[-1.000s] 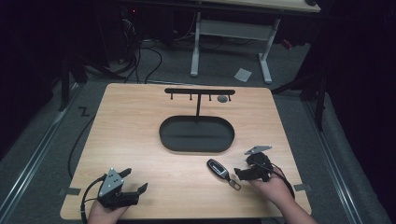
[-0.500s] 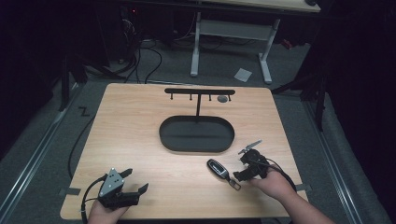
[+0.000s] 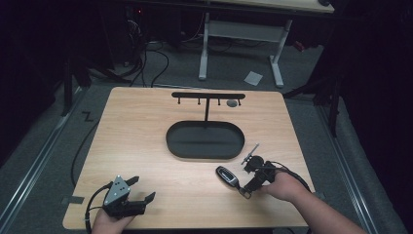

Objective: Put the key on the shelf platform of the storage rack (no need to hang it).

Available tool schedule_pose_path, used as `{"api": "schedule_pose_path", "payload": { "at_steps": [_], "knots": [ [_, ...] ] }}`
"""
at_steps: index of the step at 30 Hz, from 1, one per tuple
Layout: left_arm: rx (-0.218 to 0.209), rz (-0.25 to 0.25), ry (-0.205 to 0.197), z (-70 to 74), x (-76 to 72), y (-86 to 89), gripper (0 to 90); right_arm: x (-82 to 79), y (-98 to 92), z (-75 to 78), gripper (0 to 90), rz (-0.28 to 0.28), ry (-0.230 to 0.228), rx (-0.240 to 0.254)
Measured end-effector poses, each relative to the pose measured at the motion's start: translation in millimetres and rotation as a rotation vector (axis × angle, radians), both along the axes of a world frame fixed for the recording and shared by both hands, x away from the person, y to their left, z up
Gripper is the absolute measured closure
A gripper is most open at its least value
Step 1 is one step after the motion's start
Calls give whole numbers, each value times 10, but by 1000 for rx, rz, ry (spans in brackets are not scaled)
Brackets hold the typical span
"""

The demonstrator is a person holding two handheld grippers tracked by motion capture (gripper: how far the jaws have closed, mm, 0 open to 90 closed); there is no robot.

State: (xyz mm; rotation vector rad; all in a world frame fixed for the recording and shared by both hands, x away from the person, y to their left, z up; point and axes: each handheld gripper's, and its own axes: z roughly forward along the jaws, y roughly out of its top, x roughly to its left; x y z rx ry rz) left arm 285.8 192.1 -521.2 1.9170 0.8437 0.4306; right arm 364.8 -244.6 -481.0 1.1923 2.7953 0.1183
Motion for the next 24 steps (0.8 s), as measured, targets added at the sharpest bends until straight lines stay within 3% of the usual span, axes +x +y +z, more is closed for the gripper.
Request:
{"api": "schedule_pose_path", "payload": {
  "at_steps": [8, 24],
  "knots": [
    [3, -7, -2, 4, 4, -1, 178, 26, 185, 136, 220, 62, 26, -27],
    [-12, -9, -7, 19, 1, 14, 178, 149, 592, 25, 241, 89, 43, -12]
  ]
}}
